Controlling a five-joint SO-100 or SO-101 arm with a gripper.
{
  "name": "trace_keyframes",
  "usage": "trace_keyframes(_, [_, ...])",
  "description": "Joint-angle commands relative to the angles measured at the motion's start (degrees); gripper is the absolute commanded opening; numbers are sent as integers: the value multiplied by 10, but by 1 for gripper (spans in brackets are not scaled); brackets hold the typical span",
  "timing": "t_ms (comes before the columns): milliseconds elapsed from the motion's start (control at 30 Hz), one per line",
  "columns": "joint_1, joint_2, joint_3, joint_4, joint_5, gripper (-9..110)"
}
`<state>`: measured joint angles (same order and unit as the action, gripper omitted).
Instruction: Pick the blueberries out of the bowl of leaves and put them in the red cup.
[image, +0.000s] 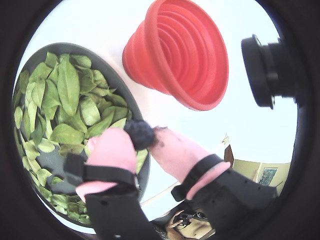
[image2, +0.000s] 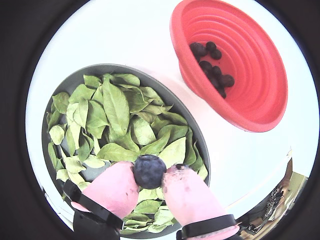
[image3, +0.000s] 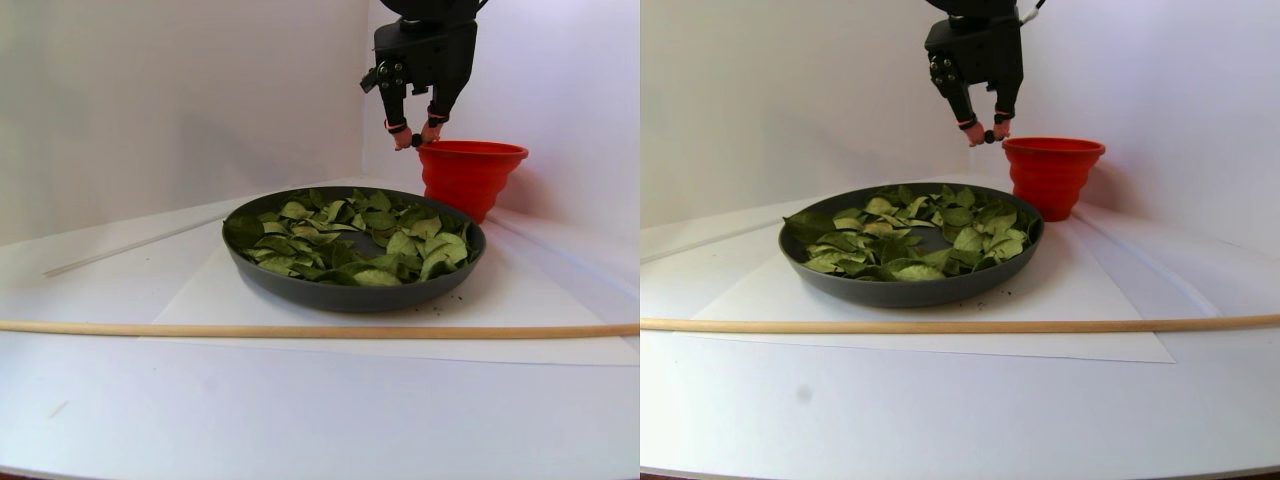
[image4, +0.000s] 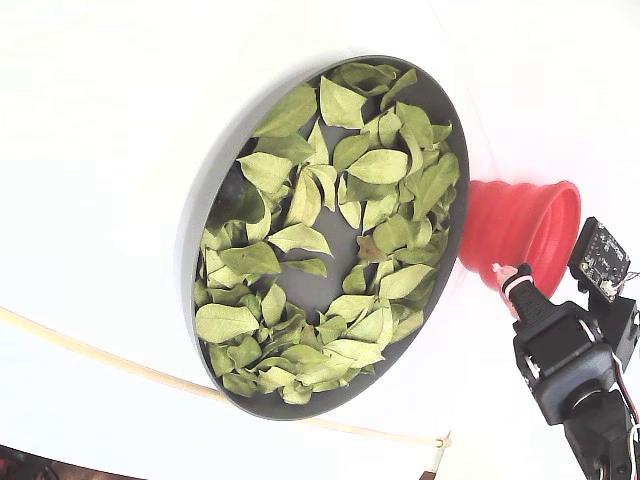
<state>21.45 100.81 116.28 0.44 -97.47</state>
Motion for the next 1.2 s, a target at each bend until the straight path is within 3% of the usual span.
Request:
trace_keyframes(0, [21,81,-52,2,4,8])
trace_keyframes(1167, [93,-19,-174,-28,6,9])
